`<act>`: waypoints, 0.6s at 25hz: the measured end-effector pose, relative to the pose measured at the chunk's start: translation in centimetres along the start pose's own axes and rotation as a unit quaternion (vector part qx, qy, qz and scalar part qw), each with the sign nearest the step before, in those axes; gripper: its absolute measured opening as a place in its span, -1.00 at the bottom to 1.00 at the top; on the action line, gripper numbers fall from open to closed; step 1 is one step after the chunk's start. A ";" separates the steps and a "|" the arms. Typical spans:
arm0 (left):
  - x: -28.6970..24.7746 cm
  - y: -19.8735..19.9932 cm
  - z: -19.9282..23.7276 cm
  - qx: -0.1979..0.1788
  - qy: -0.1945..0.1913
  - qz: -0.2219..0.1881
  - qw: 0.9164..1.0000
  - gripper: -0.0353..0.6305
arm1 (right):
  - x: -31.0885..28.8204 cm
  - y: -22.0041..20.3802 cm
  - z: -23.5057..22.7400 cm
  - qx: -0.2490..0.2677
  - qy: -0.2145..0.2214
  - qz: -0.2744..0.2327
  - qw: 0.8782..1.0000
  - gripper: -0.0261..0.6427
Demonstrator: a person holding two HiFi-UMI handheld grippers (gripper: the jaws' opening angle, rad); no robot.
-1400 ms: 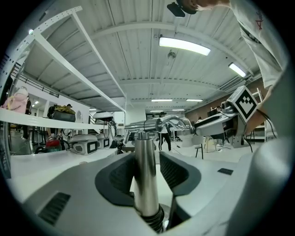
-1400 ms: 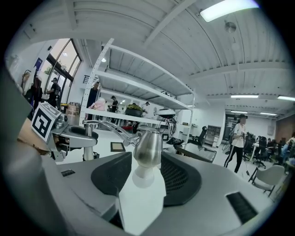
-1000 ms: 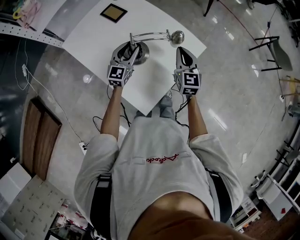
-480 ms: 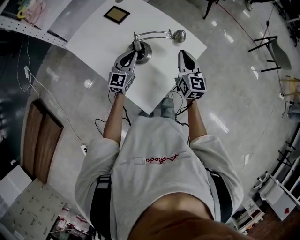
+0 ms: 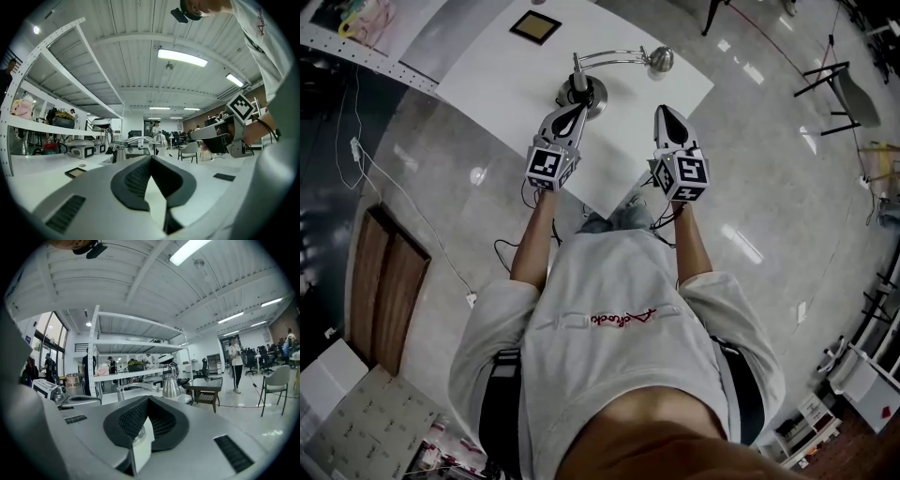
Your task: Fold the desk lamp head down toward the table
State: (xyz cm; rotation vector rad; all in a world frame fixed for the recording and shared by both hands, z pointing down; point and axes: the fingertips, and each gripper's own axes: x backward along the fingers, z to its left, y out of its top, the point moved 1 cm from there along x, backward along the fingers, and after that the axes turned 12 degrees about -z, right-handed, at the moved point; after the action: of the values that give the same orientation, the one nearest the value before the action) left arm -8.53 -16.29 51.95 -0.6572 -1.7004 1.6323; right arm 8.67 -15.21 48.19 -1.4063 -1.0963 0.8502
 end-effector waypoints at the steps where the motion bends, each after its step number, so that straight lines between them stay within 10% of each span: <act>1: 0.2 0.1 -0.4 0.001 0.000 0.000 1.000 -0.81 | 0.5 -0.2 0.1 0.000 0.000 0.003 1.000 -0.87; 15: 2.9 1.9 -6.8 -0.005 0.012 -0.005 1.000 -0.81 | 6.1 0.1 0.6 -0.011 0.017 0.008 1.000 -0.88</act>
State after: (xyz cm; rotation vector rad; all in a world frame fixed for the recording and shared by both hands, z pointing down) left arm -5.37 -9.51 50.34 -0.6702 -1.6933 1.6038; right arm 10.06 -9.27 48.52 -1.4431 -1.0730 0.8251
